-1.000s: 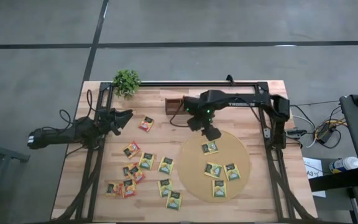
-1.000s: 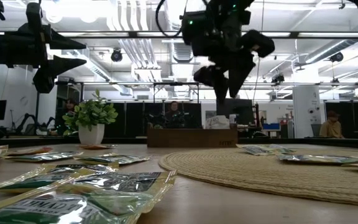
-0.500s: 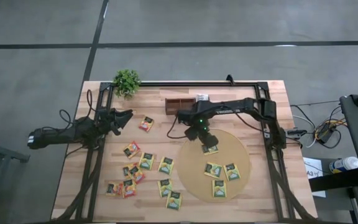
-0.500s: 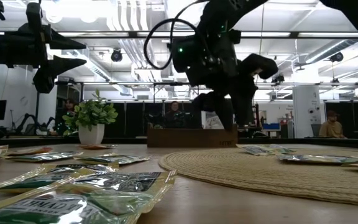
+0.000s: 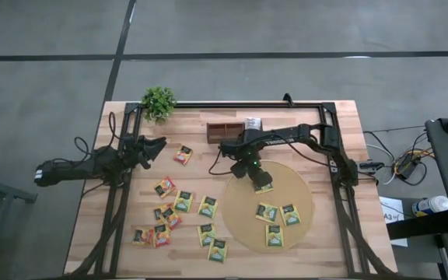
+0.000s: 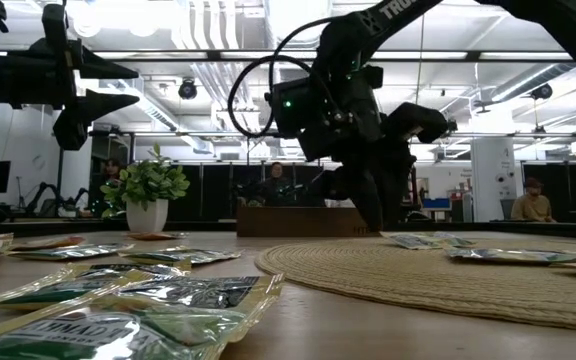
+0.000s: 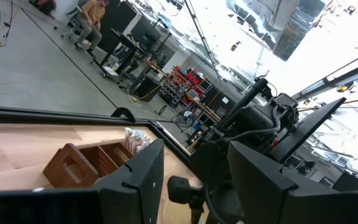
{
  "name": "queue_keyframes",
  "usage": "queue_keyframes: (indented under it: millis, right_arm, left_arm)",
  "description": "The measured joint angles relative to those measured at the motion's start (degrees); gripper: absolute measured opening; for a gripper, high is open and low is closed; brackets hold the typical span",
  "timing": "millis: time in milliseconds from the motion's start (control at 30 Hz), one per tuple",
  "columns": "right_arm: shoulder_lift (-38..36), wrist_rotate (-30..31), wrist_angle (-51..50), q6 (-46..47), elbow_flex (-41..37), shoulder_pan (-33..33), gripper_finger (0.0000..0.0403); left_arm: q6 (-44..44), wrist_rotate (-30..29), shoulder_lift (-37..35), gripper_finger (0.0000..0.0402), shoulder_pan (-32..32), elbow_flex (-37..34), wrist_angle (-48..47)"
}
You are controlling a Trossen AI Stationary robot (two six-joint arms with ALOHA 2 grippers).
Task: Pick & Place Tea
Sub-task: Put the yellow tea bag into the middle section of the wooden organizer
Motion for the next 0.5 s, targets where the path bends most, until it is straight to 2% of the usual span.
queue_keyframes:
  millis: [300,500]
  right_arm:
    - [0.8,0.1,0.0,0.2,-0.8,0.0,0.012]
    - [0.8,0.2,-1.1,0.4,-2.2,0.0,0.0088]
  left_arm:
    - [-0.1,0.0,0.0,0.0174,0.0,0.0,0.0]
    - [-0.1,0.0,0.0,0.0174,0.0,0.0,0.0]
